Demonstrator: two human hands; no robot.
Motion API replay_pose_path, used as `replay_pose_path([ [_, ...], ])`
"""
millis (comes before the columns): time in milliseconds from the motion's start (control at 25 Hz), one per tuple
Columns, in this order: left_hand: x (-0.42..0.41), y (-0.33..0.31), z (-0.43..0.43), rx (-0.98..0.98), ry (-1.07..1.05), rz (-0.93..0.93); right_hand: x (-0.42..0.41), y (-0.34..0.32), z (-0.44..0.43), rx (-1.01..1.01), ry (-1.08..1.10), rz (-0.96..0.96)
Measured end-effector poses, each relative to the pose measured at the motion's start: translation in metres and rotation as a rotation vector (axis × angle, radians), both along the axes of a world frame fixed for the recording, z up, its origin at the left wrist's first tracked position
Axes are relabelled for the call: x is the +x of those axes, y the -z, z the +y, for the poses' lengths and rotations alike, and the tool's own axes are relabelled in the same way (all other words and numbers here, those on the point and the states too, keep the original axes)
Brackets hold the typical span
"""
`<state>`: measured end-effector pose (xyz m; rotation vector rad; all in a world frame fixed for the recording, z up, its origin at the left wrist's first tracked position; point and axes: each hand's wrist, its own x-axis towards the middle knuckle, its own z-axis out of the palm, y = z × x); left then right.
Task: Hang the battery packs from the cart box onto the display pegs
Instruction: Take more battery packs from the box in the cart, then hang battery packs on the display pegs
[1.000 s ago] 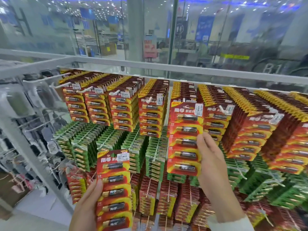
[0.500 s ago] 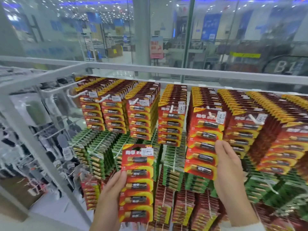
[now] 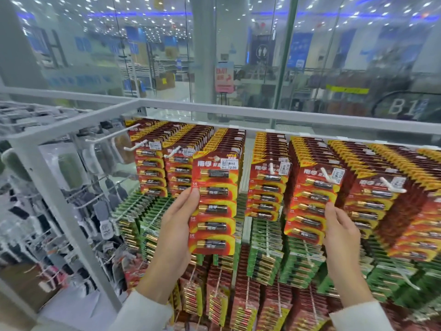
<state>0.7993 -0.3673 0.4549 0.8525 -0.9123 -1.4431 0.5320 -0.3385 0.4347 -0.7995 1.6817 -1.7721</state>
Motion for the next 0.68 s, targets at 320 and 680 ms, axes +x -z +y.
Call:
replay_pose_path([
  [320,0.001,0.007,-0.023,0.077,0.033,-0.015,-0.003,0.007,-0.002,-0.007,0.060,0.023],
  [680,-0.011,0.019,-0.067,-0.002,-0.011,-0.234,-0.005,0.036,0.006,0.019,0.094,0.016],
])
